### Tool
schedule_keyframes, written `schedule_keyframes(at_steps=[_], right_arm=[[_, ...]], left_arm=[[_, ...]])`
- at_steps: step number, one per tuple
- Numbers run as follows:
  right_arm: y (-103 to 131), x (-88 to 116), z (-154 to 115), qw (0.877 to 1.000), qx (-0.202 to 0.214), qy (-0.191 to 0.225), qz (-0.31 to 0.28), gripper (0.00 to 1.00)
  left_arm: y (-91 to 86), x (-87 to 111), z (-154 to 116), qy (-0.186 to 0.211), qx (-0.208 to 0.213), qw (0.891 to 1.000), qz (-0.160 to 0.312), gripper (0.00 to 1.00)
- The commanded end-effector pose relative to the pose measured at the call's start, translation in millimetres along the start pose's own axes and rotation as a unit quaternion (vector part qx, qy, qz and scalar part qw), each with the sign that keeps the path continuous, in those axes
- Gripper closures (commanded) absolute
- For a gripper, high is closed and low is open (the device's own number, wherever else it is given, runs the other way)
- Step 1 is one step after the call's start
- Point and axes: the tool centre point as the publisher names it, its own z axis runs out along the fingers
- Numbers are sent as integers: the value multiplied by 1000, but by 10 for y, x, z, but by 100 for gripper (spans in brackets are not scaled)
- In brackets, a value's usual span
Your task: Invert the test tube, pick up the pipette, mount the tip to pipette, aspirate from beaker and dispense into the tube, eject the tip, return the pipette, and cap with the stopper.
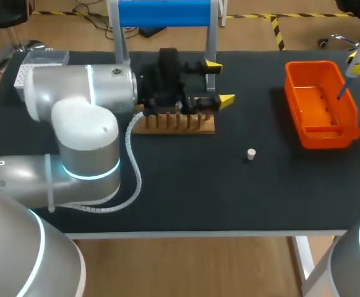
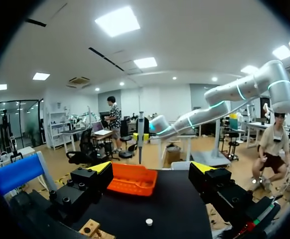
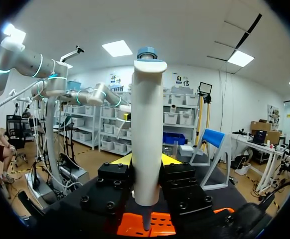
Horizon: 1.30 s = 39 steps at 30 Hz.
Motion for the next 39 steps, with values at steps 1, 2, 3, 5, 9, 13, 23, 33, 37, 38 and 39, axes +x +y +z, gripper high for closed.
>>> schedule_keyframes(at_steps=[1,2,3,5,9,13,23,33,37,38,39], right_arm=[[8,0,-2,1000,2,0,0,100],[8,0,-2,1000,2,0,0,100],[8,0,-2,1000,2,0,0,100],[8,0,-2,1000,2,0,0,100],[8,0,-2,1000,2,0,0,100],[8,0,-2,1000,2,0,0,100],[8,0,-2,1000,2,0,0,100],[8,0,-2,1000,2,0,0,100],[133,169,166,999,27,-31,10,100],[168,215,223,999,32,-34,9,100],[199,254,279,998,41,-42,5,100]], left_arm=[[4,-77,-83,15,18,1000,-2,0],[-2,-85,-91,15,16,1000,-3,0],[-10,-91,-100,14,16,1000,-1,0],[-17,-98,-111,15,15,1000,1,0],[-24,-105,-111,16,13,1000,2,0],[-30,-107,-110,19,11,1000,1,0],[-36,-99,-117,4,0,1000,-8,0],[-36,-99,-117,4,0,1000,-8,0],[-36,-99,-117,4,0,1000,-8,0],[-36,-99,-117,4,0,1000,-8,0],[-36,-99,-117,4,0,1000,-8,0]])
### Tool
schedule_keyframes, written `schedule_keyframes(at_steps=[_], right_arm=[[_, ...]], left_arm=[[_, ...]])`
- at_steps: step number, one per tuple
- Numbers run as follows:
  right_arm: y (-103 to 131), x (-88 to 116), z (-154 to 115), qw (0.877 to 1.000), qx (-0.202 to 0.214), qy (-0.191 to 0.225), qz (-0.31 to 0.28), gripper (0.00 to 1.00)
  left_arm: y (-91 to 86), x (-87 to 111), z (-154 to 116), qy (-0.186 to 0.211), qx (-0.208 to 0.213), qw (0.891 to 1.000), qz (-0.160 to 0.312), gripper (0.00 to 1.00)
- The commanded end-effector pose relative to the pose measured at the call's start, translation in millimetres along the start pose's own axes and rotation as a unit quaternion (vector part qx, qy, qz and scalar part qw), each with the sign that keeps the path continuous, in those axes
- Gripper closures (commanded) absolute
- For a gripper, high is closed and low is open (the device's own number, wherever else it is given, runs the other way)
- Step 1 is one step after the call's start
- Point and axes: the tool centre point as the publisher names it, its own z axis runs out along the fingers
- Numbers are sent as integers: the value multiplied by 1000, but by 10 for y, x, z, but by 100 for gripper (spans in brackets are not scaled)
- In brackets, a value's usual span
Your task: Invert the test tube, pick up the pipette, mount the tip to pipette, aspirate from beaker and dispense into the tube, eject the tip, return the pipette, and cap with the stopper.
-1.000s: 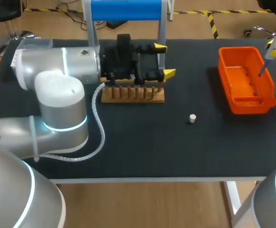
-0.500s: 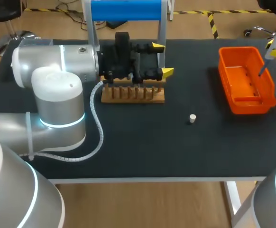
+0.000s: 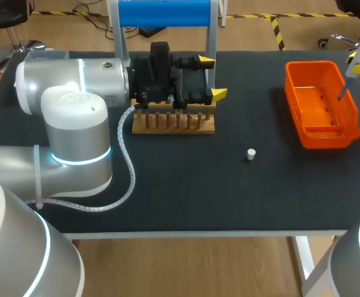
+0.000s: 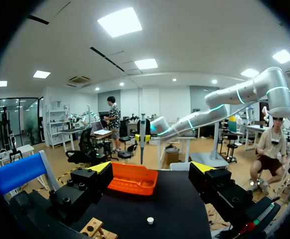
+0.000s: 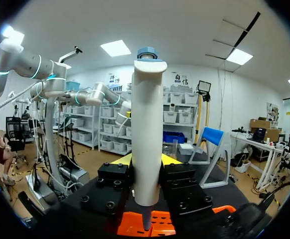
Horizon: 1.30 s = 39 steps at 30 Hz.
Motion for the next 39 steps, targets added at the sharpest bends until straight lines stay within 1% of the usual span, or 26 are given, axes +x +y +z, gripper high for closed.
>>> schedule_keyframes(at_steps=[1,4,5,8,9,11,13,16,17,19,21,23,39], right_arm=[[225,285,338,998,38,-44,-6,100],[333,409,609,997,55,-41,-26,100],[363,433,692,998,49,-38,-19,100],[411,490,945,996,68,-44,-37,100],[419,516,1062,996,65,-49,-28,100],[394,570,1249,995,78,-49,-26,100],[377,629,1396,995,81,-48,-27,100],[342,740,1641,993,102,-50,-41,100],[326,777,1720,994,99,-47,-30,100],[311,846,1837,992,107,-48,-35,100],[294,920,1936,993,107,-47,-21,100],[292,1012,2022,994,104,-39,-11,100],[292,1012,2022,994,104,-39,-11,100]], left_arm=[[2,1,9,0,0,1000,0,0],[2,1,9,0,0,1000,0,0],[2,1,9,0,0,1000,0,0],[2,1,9,0,0,1000,0,0],[2,1,9,0,0,1000,0,0],[2,1,9,0,0,1000,0,0],[2,1,9,0,0,1000,0,0],[2,1,9,0,0,1000,0,0],[2,1,9,0,0,1000,0,0],[2,1,9,0,0,1000,0,0],[2,1,9,0,0,1000,0,0],[2,1,9,0,0,1000,0,0],[2,1,9,0,0,1000,0,0]])
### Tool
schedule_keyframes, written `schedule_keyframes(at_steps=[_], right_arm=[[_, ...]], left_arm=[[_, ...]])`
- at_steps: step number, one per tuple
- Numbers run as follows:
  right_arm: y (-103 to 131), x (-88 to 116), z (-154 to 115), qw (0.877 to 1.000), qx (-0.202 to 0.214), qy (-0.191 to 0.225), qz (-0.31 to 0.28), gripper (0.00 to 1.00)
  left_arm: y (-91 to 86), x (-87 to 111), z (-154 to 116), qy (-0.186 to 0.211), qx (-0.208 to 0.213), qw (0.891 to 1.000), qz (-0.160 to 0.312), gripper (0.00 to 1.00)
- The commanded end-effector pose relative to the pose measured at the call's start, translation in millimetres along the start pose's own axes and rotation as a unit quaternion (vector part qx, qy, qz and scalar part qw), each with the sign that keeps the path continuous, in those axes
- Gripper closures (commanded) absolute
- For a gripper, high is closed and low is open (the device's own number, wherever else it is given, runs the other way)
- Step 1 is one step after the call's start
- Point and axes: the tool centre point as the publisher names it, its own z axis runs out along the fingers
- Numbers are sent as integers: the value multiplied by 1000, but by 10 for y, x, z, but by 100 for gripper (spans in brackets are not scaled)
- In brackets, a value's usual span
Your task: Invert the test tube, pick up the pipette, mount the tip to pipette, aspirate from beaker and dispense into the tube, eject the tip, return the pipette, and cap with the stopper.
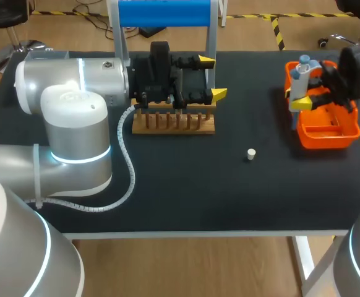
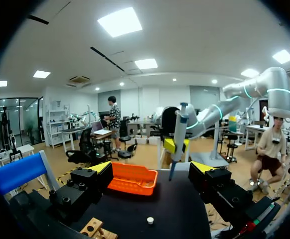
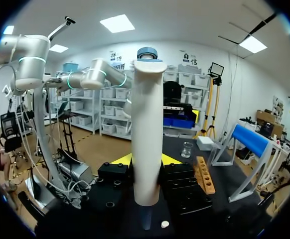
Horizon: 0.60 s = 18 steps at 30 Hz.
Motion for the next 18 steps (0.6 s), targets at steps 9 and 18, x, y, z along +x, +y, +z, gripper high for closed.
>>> schedule_keyframes(at_steps=[9,18], right_arm=[[-12,62,173,999,-2,-34,15,100],[20,-18,509,998,-37,-42,34,100]], left_arm=[[8,-1,8,0,1,1000,0,0],[8,-1,8,0,1,1000,0,0]])
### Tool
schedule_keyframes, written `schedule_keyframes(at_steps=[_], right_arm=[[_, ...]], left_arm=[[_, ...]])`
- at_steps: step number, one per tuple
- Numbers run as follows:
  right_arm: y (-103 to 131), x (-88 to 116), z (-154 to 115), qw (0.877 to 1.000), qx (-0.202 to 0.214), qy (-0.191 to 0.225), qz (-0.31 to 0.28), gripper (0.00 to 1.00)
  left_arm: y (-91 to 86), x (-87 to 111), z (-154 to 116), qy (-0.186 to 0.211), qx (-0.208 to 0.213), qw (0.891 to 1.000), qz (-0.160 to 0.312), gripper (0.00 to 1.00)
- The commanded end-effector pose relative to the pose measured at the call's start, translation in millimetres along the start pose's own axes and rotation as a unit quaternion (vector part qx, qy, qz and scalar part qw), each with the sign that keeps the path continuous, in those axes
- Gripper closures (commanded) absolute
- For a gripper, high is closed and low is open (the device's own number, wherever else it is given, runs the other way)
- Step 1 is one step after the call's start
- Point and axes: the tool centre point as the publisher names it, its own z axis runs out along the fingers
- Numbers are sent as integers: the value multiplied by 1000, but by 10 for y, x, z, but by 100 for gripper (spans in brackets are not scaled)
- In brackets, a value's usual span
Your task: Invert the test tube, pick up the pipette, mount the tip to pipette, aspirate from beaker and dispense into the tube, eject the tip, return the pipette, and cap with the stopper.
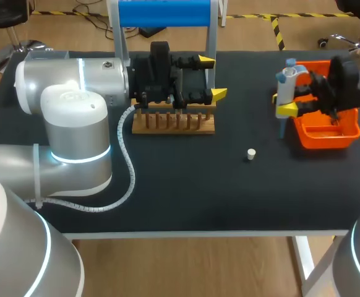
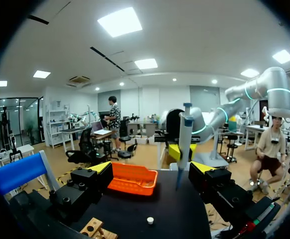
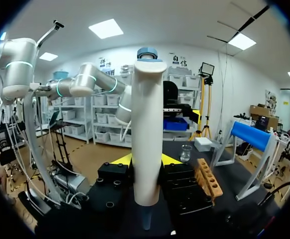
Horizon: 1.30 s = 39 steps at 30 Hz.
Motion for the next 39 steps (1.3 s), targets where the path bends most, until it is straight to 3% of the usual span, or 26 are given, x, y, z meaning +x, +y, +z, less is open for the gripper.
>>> schedule_keyframes(at_steps=[1,13,24,39], right_arm=[[-15,-49,175,1000,-13,-8,-1,100],[30,-136,607,999,-35,-33,5,100],[31,-259,951,999,-31,-45,-2,100],[1,-461,1134,997,-31,-75,1,100]], left_arm=[[6,1,8,0,0,1000,1,0],[6,1,8,0,0,1000,1,0],[6,1,8,0,0,1000,1,0],[6,1,8,0,0,1000,1,0]])
